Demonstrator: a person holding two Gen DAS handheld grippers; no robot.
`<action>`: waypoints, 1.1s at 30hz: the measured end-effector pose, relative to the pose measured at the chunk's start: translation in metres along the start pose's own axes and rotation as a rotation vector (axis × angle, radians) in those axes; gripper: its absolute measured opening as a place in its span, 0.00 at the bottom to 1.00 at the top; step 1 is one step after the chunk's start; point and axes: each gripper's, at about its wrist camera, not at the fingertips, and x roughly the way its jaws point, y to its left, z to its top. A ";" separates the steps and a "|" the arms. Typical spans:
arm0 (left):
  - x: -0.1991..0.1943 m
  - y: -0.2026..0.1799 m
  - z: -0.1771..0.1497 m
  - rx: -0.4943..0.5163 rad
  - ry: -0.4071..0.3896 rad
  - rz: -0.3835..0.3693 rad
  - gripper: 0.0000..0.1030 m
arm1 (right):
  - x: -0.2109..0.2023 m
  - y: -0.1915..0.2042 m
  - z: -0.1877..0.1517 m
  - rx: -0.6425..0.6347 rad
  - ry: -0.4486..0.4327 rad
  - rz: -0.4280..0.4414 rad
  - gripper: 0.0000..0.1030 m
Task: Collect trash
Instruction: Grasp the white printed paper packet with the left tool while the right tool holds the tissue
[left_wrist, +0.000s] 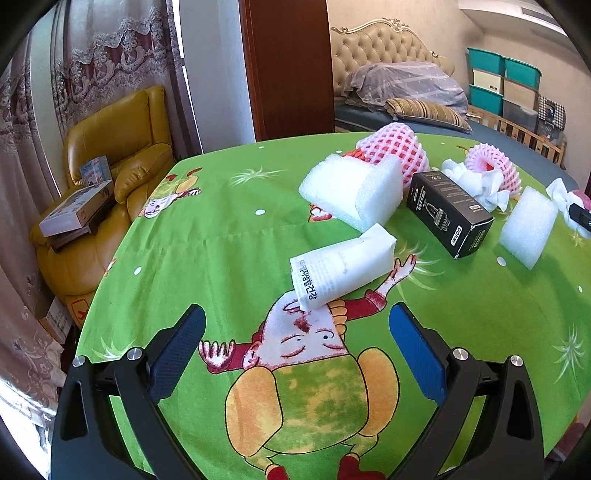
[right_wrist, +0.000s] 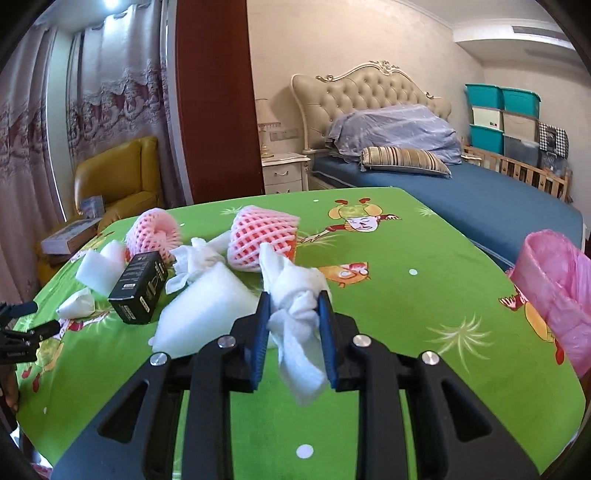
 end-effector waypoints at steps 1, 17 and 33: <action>0.001 0.001 -0.001 0.001 0.000 -0.002 0.92 | -0.001 0.000 0.000 -0.001 -0.004 0.002 0.24; 0.025 -0.009 0.036 0.107 0.076 -0.077 0.92 | -0.003 -0.002 -0.003 0.016 -0.007 0.032 0.25; -0.007 -0.057 0.016 0.161 0.059 -0.453 0.91 | 0.000 -0.005 -0.002 0.036 0.000 0.039 0.25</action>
